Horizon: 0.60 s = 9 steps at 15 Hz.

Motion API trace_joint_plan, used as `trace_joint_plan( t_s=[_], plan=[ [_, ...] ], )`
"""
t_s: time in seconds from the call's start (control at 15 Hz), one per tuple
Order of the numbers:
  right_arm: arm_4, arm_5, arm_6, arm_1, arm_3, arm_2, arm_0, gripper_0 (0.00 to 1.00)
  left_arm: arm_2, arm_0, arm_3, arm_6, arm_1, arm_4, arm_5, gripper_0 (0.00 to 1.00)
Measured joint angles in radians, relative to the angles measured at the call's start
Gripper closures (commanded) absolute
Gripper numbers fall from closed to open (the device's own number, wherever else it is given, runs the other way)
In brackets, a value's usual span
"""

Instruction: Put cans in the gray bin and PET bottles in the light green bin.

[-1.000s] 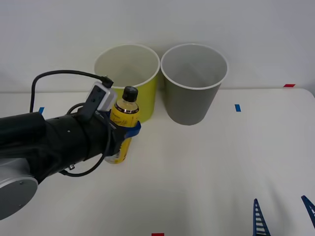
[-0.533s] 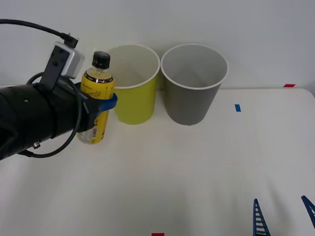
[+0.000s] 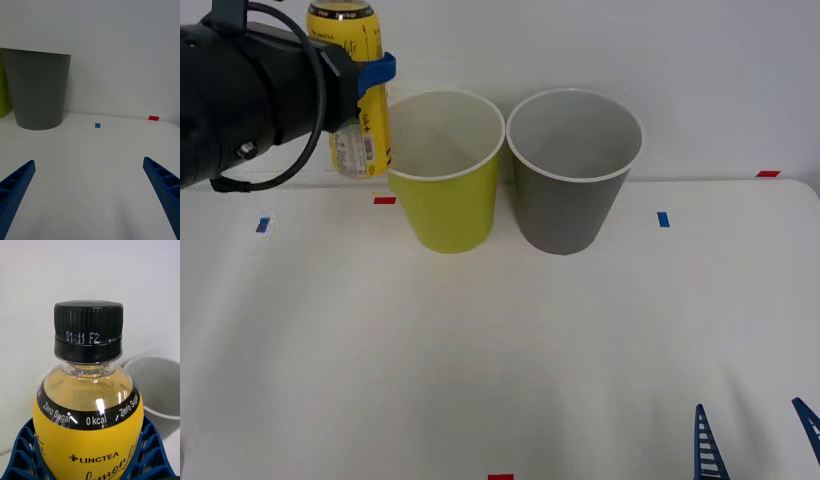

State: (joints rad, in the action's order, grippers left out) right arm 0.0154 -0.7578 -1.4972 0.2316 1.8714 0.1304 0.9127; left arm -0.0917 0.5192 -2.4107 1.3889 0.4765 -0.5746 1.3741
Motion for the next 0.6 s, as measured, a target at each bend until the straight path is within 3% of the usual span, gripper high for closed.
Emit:
trace_joint_plan(
  t_s=[0.2, 0.6],
  plan=[
    [0.000, 0.000, 0.000, 0.000, 0.000, 0.000, 0.000, 0.00, 0.082, 0.059, 0.101, -0.012, 0.028, 0.136, -0.151, 1.00],
    [0.000, 0.000, 0.000, 0.000, 0.000, 0.000, 0.000, 0.00, 0.199, 0.152, 0.343, -0.039, 0.034, 0.179, -0.403, 1.00]
  ],
)
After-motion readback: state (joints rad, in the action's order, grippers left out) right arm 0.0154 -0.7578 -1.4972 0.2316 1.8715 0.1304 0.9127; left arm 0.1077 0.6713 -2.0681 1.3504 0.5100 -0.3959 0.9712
